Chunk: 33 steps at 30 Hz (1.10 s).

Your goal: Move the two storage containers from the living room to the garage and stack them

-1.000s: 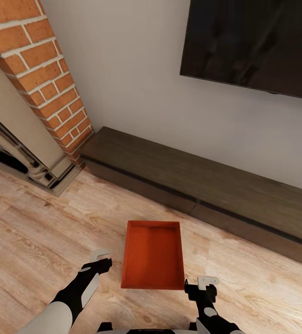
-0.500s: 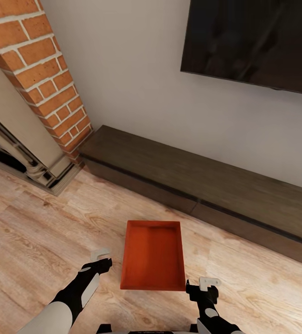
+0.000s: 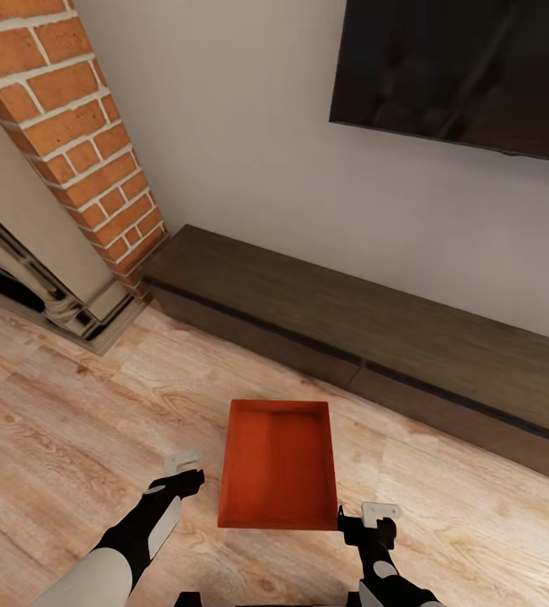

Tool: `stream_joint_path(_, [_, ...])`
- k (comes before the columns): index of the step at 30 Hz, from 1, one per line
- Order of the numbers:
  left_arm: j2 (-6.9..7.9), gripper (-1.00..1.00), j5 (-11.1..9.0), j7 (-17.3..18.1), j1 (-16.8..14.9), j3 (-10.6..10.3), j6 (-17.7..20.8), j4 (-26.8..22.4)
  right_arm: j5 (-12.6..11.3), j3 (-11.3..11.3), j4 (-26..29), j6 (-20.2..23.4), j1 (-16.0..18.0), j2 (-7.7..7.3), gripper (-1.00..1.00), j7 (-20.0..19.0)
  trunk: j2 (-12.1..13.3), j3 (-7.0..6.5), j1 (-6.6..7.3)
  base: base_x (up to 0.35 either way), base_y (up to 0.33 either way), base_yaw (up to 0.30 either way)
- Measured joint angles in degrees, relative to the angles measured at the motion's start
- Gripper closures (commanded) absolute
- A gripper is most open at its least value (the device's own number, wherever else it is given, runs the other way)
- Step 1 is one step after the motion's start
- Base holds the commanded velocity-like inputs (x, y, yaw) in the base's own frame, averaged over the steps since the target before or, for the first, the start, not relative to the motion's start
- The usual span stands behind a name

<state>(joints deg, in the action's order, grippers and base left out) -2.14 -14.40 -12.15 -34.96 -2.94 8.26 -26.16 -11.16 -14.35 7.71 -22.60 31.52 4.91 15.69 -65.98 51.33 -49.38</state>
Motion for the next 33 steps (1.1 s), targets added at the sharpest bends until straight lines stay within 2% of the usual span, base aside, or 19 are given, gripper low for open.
stream_joint_path(2, [-0.07, -1.00, 0.00, 0.00, 0.00, 0.00, 0.01, 0.00, 0.00, 0.00, -0.01, -0.01, 0.00, 0.04, -1.00, 0.00, -0.80, 0.36, -0.44, 0.000, 0.000, 0.000])
stream_joint_path(7, [-1.32, -1.00, 0.35, -0.01, -0.01, -0.04, -0.11, 1.69, -0.06, 0.01, -0.06, 0.06, 0.00, -0.10, -1.00, 0.00, -2.81, 1.26, -1.54, 0.000, 0.000, 0.000])
stream_joint_path(10, [-2.86, -1.00, 0.69, 0.05, -0.02, -0.19, -0.38, 4.39, -0.03, -0.23, -0.09, 0.15, 0.00, -0.21, -1.00, -0.05, -4.01, 1.80, -2.20, 0.000, 0.000, 0.000])
stream_joint_path(12, [-3.22, -1.00, 0.77, 0.06, -0.03, -0.23, -0.84, 4.79, 0.01, -0.37, -0.10, 0.22, 0.00, -0.17, -1.00, -0.07, -4.82, 2.16, -2.64, 0.000, 0.000, 0.000])
stream_joint_path(24, [-3.49, -1.00, 0.84, 0.16, -0.02, -0.53, -1.74, 5.64, 0.19, -0.46, -0.18, 0.82, 0.00, -0.21, -1.00, -2.00, -9.63, 4.31, -5.27, 0.000, 0.000, 0.000])
stream_joint_path(33, [-3.14, -1.00, 1.07, 0.47, -0.03, -1.87, -1.92, 5.80, 0.85, -0.64, -1.80, 0.73, 0.00, -0.04, -1.00, -2.55, -13.24, 5.93, -7.25, 0.000, 0.000, 0.000])
